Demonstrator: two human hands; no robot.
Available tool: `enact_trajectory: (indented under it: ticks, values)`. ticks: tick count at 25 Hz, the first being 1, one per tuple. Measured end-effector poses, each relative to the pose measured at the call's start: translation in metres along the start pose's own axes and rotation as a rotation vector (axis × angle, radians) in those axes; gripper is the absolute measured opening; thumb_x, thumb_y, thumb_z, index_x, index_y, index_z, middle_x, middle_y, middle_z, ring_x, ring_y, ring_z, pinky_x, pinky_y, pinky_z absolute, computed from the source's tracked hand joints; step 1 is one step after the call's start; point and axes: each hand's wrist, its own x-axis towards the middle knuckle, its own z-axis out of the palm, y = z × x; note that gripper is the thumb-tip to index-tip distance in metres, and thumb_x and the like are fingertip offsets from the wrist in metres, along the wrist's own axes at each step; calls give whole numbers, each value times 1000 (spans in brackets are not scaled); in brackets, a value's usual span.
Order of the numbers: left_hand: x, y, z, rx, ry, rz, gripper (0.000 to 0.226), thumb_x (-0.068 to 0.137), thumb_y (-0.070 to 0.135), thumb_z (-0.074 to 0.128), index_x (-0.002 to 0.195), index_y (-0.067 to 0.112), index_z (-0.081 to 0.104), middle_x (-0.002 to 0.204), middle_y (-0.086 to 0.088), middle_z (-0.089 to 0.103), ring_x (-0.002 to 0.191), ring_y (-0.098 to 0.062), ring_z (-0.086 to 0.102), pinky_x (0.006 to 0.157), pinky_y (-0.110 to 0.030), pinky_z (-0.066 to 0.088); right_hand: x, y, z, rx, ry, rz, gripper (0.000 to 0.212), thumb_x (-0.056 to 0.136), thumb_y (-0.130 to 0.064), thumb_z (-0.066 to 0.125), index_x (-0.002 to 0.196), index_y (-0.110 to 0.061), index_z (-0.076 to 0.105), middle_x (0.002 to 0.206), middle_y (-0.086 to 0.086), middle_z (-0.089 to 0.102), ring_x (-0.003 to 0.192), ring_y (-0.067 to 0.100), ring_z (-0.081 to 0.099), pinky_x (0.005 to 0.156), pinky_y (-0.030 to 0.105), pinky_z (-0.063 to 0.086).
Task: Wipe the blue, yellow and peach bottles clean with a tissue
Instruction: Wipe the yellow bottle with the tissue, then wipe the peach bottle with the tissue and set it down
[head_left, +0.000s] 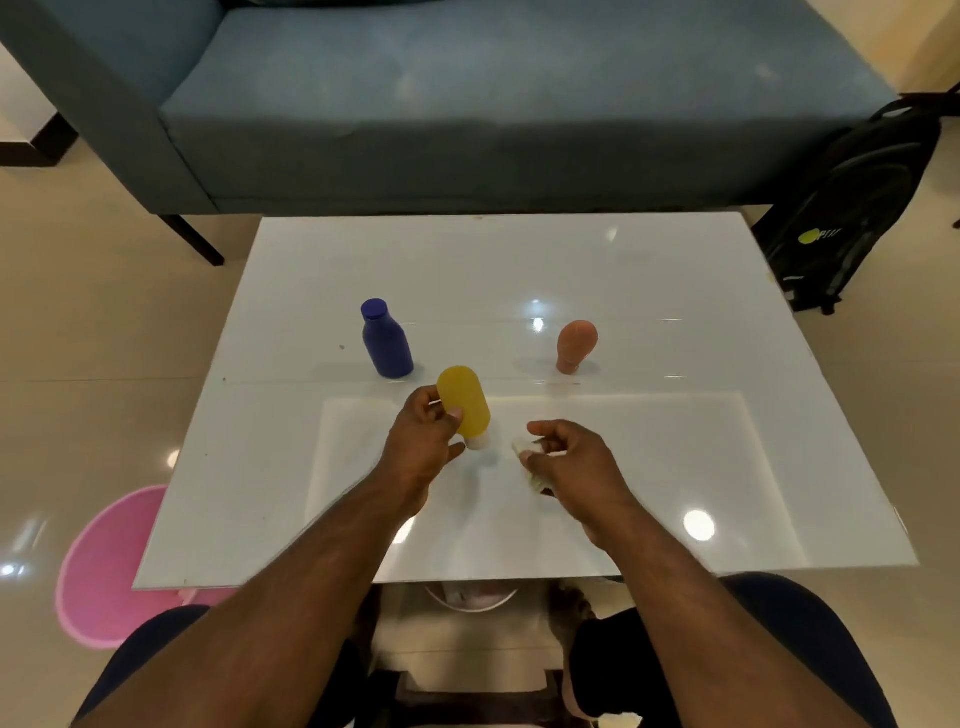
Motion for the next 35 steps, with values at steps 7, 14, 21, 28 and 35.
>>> enact_trajectory:
  ticks: [7,14,21,28,35]
  values:
    - [67,24,18,230,43,201,28,100,9,57,125,22,52,129,-2,62,118,-24,61,104,-48,51,18,22,-6,-334,77,-82,40,89,-34,63,126,-23,57,112,0,57,95,10,59,88,30,52]
    - [99,30,21,270,65,246,27,99,6,56,117,26,52,122,1,61,115,-23,60,104,-46,51,20,24,-4,-298,31,-74,34,89,-24,64,123,-24,59,115,-5,56,99,8,59,85,24,54]
    - [105,30,22,310,7,301,28,99,3,55,119,23,53,127,-2,60,118,-23,58,103,-38,50,22,25,-6,-295,39,-72,34,90,-24,63,124,-24,58,115,-7,56,103,8,57,93,29,51]
    - [106,25,18,251,-11,267,38,98,-1,55,128,22,53,133,1,59,123,-21,58,107,-48,49,21,25,-4,-315,31,-83,34,89,-22,63,123,-23,59,112,-6,56,101,9,58,91,30,52]
    - [82,2,13,167,176,141,29,94,10,64,119,22,59,124,0,67,110,-19,66,101,-44,54,22,25,-6,-306,47,-75,33,91,-28,61,123,-24,58,114,-4,55,101,10,58,90,31,53]
